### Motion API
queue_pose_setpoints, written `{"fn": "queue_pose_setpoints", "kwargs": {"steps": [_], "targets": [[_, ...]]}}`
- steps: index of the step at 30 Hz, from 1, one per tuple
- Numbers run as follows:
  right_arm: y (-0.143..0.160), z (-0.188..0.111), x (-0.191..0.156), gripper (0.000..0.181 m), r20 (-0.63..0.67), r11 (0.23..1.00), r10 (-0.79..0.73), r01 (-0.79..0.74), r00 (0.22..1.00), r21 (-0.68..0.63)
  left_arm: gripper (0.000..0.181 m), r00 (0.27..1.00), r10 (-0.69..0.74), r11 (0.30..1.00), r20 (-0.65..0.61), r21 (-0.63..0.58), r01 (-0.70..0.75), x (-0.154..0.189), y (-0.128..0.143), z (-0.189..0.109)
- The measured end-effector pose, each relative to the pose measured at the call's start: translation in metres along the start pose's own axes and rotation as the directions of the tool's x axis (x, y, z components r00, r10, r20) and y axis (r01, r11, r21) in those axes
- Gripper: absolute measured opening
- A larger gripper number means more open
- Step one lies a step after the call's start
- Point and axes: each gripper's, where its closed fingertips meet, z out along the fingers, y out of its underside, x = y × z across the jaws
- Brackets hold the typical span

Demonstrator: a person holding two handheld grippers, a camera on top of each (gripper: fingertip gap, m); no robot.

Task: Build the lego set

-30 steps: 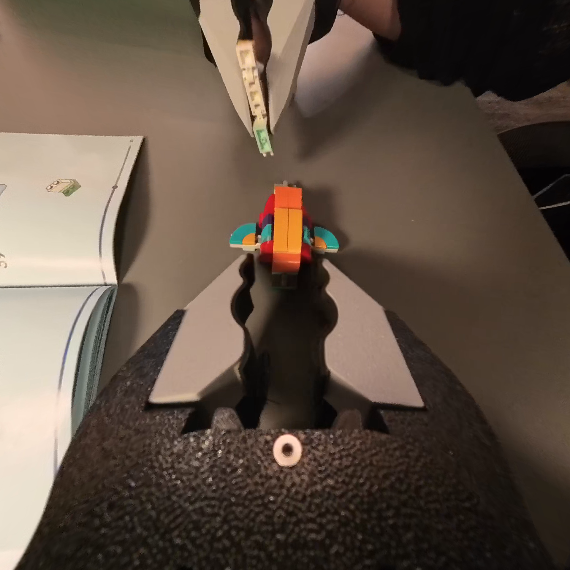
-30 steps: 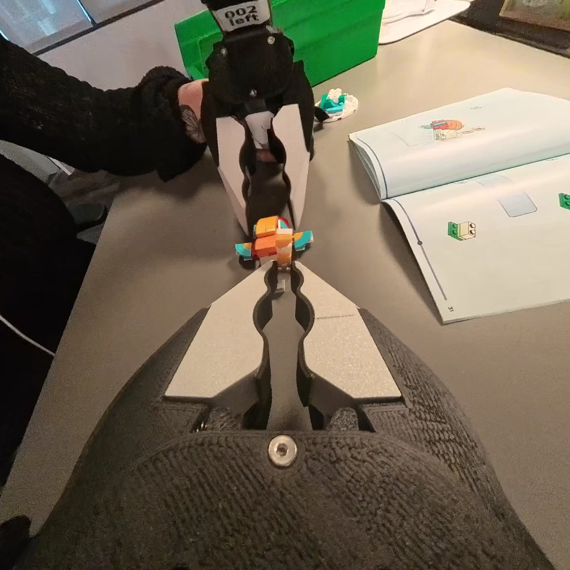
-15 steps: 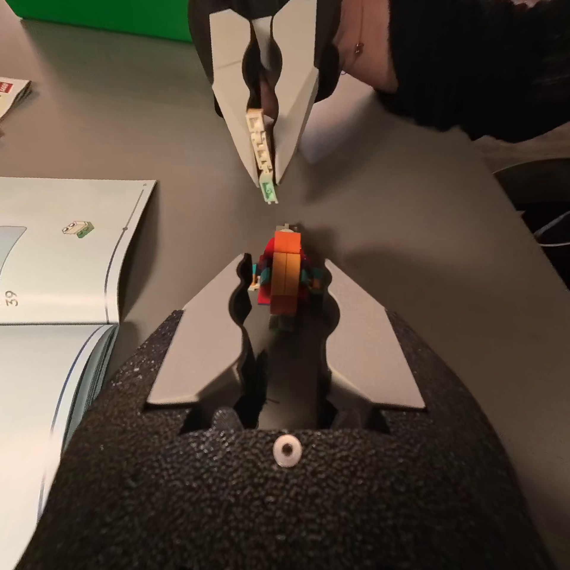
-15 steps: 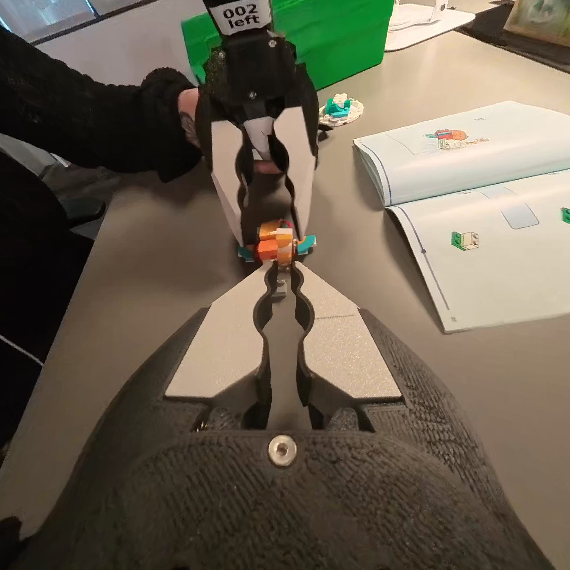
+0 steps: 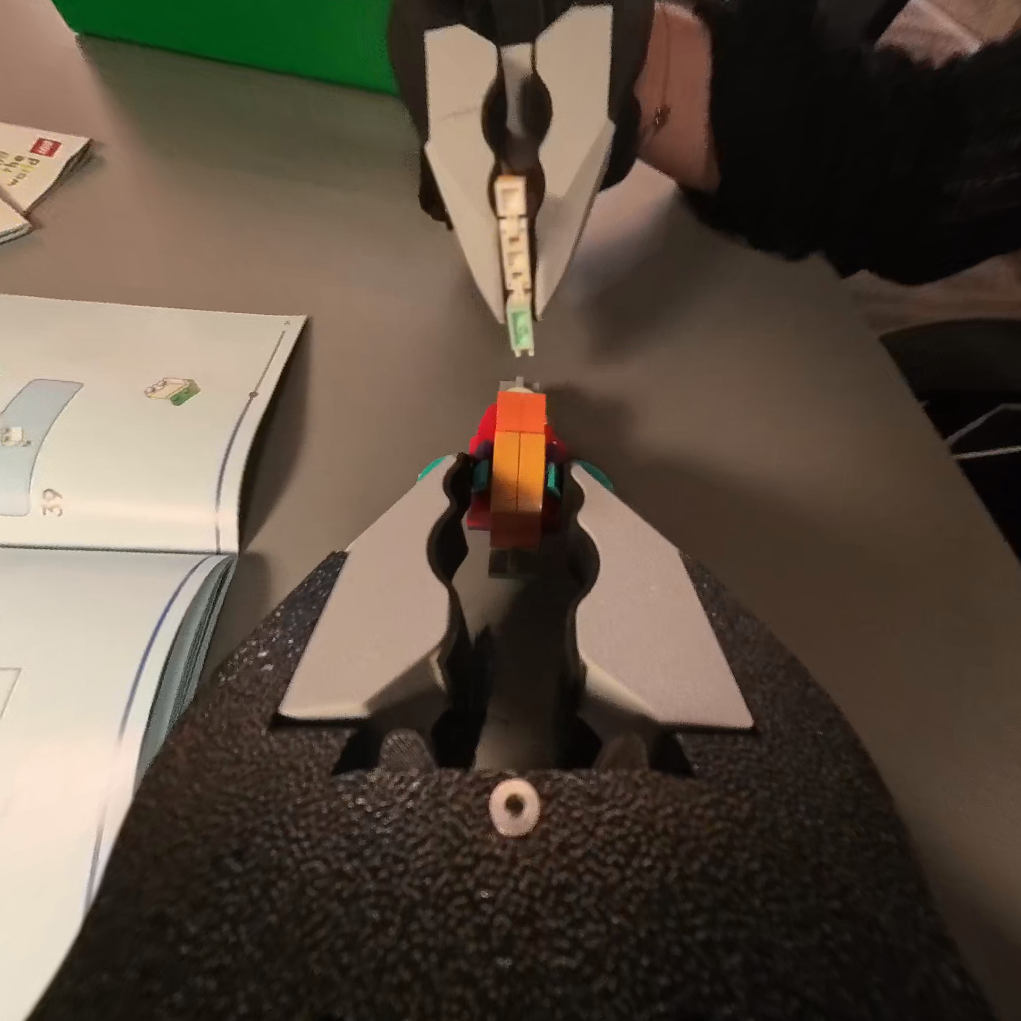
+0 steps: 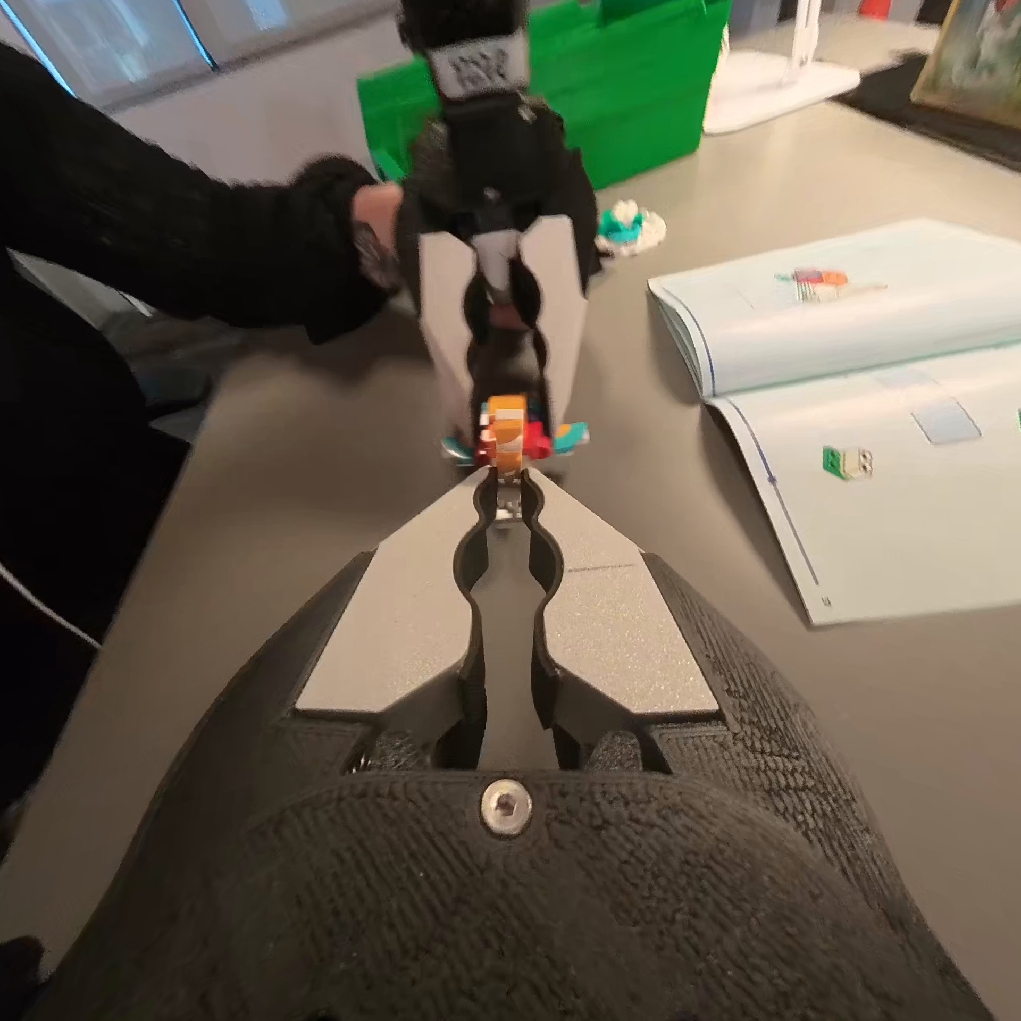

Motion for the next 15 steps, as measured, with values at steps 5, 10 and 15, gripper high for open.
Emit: {"fn": "queue_pose_setpoints", "kwargs": {"steps": [5, 10, 15], "targets": [[-0.003, -0.001, 0.002, 0.006, 0.002, 0.999, 0.023, -0.023, 1.0, 0.026, 0.03, 0.993, -0.105, 0.994, -0.044, 0.027, 0.106, -0.002, -0.001, -0.006], [-0.015, 0.002, 0.0, 0.006, 0.043, 0.99, 0.092, -0.095, 0.995, 0.101, 0.03, 0.984, -0.144, 0.983, -0.108, 0.099, 0.155, 0.003, -0.012, -0.01], [-0.015, 0.001, 0.004, 0.007, 0.045, 0.984, 0.133, -0.138, 0.99, 0.113, 0.03, 0.983, -0.146, 0.982, -0.108, 0.107, 0.157, 0.002, -0.013, -0.011]]}}
